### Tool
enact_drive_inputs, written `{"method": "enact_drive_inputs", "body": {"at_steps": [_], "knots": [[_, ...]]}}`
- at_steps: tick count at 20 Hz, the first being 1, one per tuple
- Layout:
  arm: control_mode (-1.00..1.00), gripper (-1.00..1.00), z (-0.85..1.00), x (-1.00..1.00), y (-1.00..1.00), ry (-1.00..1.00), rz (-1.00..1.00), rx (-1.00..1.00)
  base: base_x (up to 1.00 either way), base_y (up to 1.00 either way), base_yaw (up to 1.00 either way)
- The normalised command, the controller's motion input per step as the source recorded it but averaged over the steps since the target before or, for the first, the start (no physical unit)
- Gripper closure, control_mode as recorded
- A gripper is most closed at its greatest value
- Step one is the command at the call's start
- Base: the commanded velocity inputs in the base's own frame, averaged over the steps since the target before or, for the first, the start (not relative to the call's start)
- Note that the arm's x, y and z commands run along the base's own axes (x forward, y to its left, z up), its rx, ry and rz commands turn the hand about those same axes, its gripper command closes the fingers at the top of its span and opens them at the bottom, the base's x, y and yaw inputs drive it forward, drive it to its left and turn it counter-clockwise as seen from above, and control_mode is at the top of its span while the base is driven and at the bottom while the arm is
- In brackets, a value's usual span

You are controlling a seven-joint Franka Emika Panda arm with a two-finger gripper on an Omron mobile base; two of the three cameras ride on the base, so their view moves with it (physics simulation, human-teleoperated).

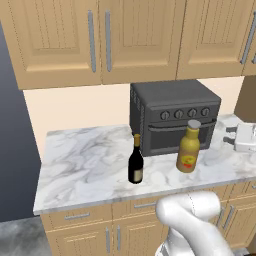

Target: There is a wine glass and glass cup on the dining counter. Place the wine bottle next to the wine glass and the juice bottle next to the glass cup.

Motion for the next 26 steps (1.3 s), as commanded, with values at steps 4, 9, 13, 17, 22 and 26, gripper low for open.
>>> {"method": "enact_drive_inputs", "body": {"at_steps": [4,9,13,17,22,26], "knots": [[-1.00,-1.00,-0.10,0.68,0.06,-0.16,0.29,0.12,0.00,0.00,0.00],[-1.00,-1.00,-0.03,0.52,0.11,-0.01,0.08,0.02,0.00,0.00,0.00],[-1.00,-1.00,-0.26,0.10,0.05,0.00,0.00,0.00,0.00,0.00,0.00],[-1.00,-1.00,-0.31,0.30,0.21,0.00,0.00,0.00,0.00,0.00,0.00],[-1.00,-1.00,-0.21,0.38,0.19,0.00,0.00,0.00,0.00,0.00,0.00],[-1.00,-1.00,-0.27,0.08,0.00,0.00,0.00,0.02,0.00,0.00,0.00]]}}
